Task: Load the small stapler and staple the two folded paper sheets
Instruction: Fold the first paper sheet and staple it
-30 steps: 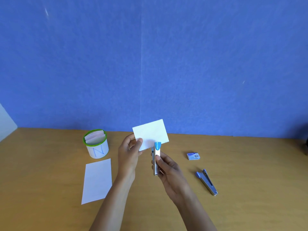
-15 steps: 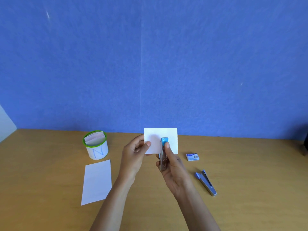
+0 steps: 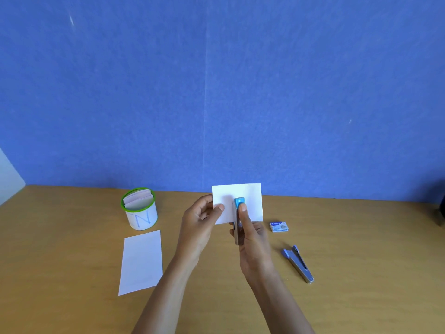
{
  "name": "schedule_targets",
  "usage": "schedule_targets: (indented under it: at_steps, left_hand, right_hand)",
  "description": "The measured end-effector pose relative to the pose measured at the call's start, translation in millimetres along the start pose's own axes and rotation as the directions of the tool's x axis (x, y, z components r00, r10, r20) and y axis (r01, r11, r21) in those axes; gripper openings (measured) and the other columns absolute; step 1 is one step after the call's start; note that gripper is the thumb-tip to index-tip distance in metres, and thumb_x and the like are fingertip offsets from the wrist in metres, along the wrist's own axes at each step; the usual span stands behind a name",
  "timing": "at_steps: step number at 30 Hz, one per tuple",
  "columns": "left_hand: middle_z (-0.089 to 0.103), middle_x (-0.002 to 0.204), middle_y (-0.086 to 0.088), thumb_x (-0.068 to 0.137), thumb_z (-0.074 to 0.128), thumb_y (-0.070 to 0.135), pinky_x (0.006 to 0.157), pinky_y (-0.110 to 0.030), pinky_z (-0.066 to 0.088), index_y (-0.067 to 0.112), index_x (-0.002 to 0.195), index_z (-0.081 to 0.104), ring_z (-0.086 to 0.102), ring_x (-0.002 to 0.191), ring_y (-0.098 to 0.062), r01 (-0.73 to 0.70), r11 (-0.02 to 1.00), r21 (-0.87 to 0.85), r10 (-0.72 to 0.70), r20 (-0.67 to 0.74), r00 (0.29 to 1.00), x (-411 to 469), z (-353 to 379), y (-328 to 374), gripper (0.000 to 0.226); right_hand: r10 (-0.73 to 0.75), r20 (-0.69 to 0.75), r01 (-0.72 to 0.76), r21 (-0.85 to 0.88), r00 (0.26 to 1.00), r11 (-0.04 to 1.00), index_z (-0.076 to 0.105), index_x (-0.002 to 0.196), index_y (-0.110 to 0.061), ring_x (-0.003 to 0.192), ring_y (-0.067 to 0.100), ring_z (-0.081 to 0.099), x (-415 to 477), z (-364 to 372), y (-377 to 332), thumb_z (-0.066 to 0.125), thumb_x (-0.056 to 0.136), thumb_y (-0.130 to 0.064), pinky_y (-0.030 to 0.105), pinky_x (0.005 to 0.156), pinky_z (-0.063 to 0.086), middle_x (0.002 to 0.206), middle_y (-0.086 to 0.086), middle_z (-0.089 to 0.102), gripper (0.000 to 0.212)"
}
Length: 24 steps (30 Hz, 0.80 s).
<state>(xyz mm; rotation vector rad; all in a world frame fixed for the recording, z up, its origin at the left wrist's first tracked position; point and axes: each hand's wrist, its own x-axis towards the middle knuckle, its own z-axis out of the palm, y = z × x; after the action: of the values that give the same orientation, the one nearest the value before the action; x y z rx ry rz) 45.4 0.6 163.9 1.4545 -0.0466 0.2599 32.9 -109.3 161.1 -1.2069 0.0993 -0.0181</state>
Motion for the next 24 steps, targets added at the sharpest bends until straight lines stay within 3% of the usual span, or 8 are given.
schedule_targets:
  at_steps: [4, 9, 13, 17, 20, 24]
  left_hand:
    - [0.073, 0.091, 0.009, 0.089, 0.06, 0.01, 0.068, -0.008, 0.046, 0.017, 0.098, 0.069, 0.066, 0.083, 0.001, -0.005, 1.0, 0.0, 0.005, 0.021, 1.0, 0.5, 0.0, 1.0, 0.014]
    - [0.073, 0.094, 0.01, 0.088, 0.059, 0.008, 0.069, -0.008, 0.047, 0.02, 0.097, 0.069, 0.066, 0.085, -0.001, 0.024, 1.0, 0.009, -0.025, 0.059, 0.998, 1.5, -1.8, 1.5, 0.018]
    - [0.072, 0.091, 0.009, 0.083, 0.06, 0.011, 0.073, -0.019, 0.049, 0.023, 0.094, 0.066, 0.065, 0.086, -0.006, 0.092, 0.996, -0.001, -0.092, 0.033, 0.995, 2.9, -0.2, -0.4, 0.017]
    - [0.072, 0.087, 0.006, 0.081, 0.061, 0.01, 0.076, -0.025, 0.047, 0.018, 0.089, 0.066, 0.063, 0.084, -0.007, 0.104, 0.994, -0.029, -0.104, -0.006, 0.995, 3.1, 1.3, -0.6, 0.013]
    - [0.072, 0.089, 0.005, 0.082, 0.063, 0.014, 0.077, -0.026, 0.048, 0.015, 0.09, 0.066, 0.064, 0.086, -0.008, 0.107, 0.991, -0.075, -0.107, -0.004, 0.994, 2.9, 2.2, 0.5, 0.009]
    - [0.074, 0.091, 0.001, 0.068, 0.077, 0.035, 0.072, -0.022, 0.051, 0.014, 0.09, 0.065, 0.068, 0.086, -0.009, 0.099, 0.988, -0.115, -0.104, -0.038, 0.994, -0.2, 10.2, 4.9, 0.032]
  right_hand:
    - [-0.044, 0.0, 0.044, -0.023, 0.999, 0.999, 0.074, 0.091, -0.028, 0.063, 0.009, 0.038, -2.3, 3.2, -1.6, 0.061, 0.074, -0.055, 0.027, 0.059, 0.031, 0.083, 0.004, 0.045, 0.034]
    - [-0.053, -0.001, 0.053, -0.035, 0.999, 0.998, 0.073, 0.084, -0.029, 0.057, 0.009, 0.028, -3.3, 2.9, -1.2, 0.06, 0.075, -0.056, 0.025, 0.055, 0.025, 0.071, 0.001, 0.038, 0.031]
    - [-0.034, 0.009, 0.035, -0.051, 0.999, 0.998, 0.069, 0.082, -0.027, 0.047, 0.002, 0.032, -5.2, 3.3, -0.4, 0.059, 0.072, -0.057, 0.011, 0.045, 0.029, 0.052, -0.014, 0.041, 0.033]
    - [-0.038, 0.004, 0.038, -0.09, 0.999, 0.995, 0.06, 0.068, -0.024, 0.05, 0.008, 0.022, -6.5, 2.7, 0.2, 0.059, 0.073, -0.058, 0.016, 0.047, 0.023, 0.055, -0.007, 0.028, 0.034]
    - [-0.052, 0.01, 0.053, -0.1, 0.999, 0.994, 0.061, 0.072, -0.026, 0.043, 0.0, 0.037, -6.1, 2.4, -0.5, 0.058, 0.078, -0.053, 0.008, 0.045, 0.031, 0.049, -0.017, 0.044, 0.028]
    - [-0.077, 0.012, 0.078, -0.12, 0.997, 0.99, 0.056, 0.067, -0.031, 0.043, -0.005, 0.048, -4.6, 3.2, -0.5, 0.057, 0.089, -0.042, 0.005, 0.045, 0.036, 0.045, -0.021, 0.051, 0.024]
